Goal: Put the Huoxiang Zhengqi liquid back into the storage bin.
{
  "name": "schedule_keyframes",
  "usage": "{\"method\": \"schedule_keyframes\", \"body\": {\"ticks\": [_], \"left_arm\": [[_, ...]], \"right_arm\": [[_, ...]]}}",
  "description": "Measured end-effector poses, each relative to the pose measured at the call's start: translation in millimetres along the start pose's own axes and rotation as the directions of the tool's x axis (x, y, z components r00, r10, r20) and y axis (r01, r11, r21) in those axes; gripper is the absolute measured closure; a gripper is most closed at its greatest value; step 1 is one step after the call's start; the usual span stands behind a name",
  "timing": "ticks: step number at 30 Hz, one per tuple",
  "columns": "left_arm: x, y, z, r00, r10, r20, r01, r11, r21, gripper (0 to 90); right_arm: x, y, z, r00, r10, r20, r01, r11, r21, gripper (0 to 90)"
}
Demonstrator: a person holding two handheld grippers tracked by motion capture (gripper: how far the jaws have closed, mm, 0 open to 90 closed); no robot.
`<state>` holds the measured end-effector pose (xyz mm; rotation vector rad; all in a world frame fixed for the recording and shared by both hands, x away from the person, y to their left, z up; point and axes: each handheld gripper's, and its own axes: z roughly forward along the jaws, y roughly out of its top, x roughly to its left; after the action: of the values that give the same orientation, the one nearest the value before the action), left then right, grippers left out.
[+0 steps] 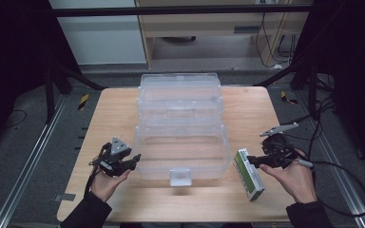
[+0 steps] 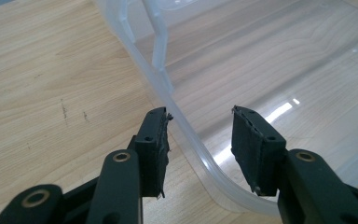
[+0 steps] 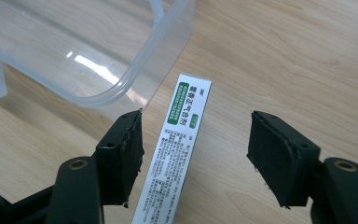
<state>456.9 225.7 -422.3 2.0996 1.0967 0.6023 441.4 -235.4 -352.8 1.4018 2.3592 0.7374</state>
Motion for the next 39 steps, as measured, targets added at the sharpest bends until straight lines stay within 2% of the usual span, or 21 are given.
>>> {"method": "schedule_keyframes", "body": {"ticks": [9, 16, 21, 25, 30, 35, 39], "left_arm": [[-1.6, 0.5, 1.7, 0.9999, 0.014, -0.01, -0.013, 0.9998, 0.015, 54.8], [-4.3, 3.4, 0.4, 0.9995, 0.02, -0.023, -0.02, 0.9996, 0.019, 51.5], [-1.7, 3.0, 0.0, 0.9995, 0.008, -0.03, -0.008, 0.9997, 0.022, 52.7], [0.1, 3.8, -3.0, 0.9996, 0.0, -0.027, 0.0, 0.9999, 0.011, 52.5], [3.2, 7.9, -13.8, 0.9998, -0.009, -0.018, 0.008, 0.9995, -0.031, 51.2], [12.0, 10.8, -26.2, 0.999, -0.024, -0.039, 0.021, 0.9972, -0.072, 50.9], [28.9, 9.3, -35.9, 0.9947, -0.077, -0.068, 0.07, 0.9924, -0.101, 50.2]], "right_arm": [[5.1, 2.5, 6.3, 1.0, 0.001, -0.007, -0.001, 0.998, 0.061, 37.3], [6.9, 0.4, 10.8, 0.9999, 0.01, -0.011, -0.009, 0.996, 0.085, 37.6], [5.9, -3.8, 13.1, 0.9997, 0.019, -0.013, -0.018, 0.994, 0.104, 37.5], [4.3, -4.8, 14.9, 0.9995, 0.029, -0.009, -0.028, 0.994, 0.11, 37.5], [5.6, -3.5, 17.5, 0.9996, 0.025, -0.013, -0.023, 0.993, 0.118, 37.6], [6.4, -2.5, 19.8, 0.9997, 0.023, -0.011, -0.021, 0.99, 0.138, 38.3], [7.4, -1.7, 22.0, 0.9995, 0.028, -0.013, -0.025, 0.988, 0.153, 38.7]]}}
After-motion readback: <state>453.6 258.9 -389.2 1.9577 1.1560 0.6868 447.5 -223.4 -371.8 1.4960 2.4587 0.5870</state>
